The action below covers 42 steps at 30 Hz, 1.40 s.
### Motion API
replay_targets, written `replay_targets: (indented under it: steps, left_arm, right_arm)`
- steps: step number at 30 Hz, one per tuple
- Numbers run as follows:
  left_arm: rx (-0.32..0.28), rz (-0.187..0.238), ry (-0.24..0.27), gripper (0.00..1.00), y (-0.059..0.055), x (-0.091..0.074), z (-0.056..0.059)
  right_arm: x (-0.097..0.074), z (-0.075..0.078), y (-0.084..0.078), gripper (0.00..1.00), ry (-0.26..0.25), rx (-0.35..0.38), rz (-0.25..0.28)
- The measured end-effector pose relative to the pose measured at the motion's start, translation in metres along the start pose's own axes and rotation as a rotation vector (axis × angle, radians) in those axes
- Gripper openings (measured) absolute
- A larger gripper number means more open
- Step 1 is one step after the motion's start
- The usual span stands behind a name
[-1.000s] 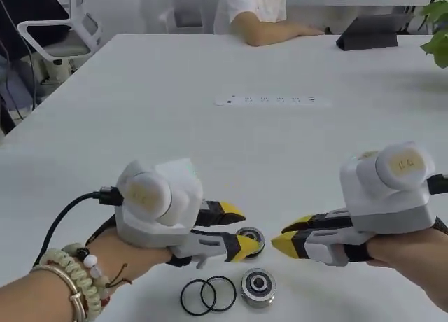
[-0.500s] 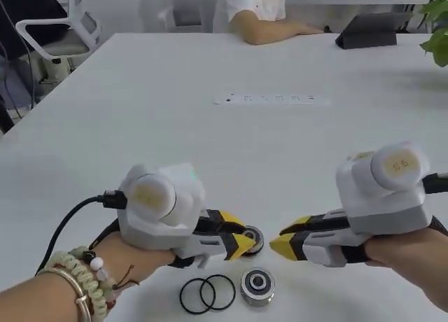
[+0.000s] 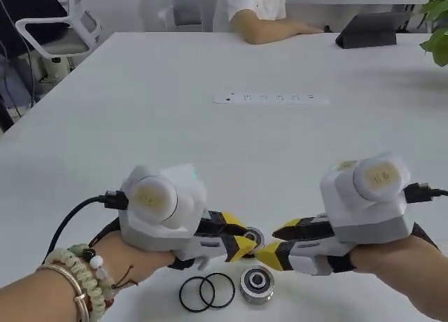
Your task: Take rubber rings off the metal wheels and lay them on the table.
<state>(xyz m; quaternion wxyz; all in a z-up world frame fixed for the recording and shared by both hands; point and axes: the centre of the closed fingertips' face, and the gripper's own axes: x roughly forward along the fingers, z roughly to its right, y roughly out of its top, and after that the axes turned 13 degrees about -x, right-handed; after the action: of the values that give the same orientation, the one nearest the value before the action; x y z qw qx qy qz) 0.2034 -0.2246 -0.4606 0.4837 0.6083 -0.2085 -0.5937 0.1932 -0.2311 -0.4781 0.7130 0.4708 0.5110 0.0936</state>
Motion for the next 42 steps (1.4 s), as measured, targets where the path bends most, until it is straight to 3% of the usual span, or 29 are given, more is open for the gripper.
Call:
replay_targets:
  steps: [2, 15, 18, 42]
  left_arm:
    - [0.001, 0.001, 0.001, 0.07, 0.0000, 0.0000, -0.0001]
    - [0.002, 0.004, 0.003, 0.07, 0.0006, 0.0005, -0.0005]
    - [0.000, 0.005, 0.004, 0.07, 0.0006, 0.0006, -0.0007]
    - [-0.010, 0.018, 0.007, 0.07, 0.0006, 0.0008, -0.0013]
  right_arm:
    - [0.0003, -0.0020, 0.0002, 0.22, -0.001, -0.027, -0.006]
    - [0.0039, -0.0029, 0.0068, 0.20, -0.003, -0.049, 0.025]
    - [0.0043, -0.0019, 0.0030, 0.17, -0.002, -0.093, 0.004]
    - [0.0014, -0.0014, 0.0006, 0.10, 0.018, -0.123, -0.020]
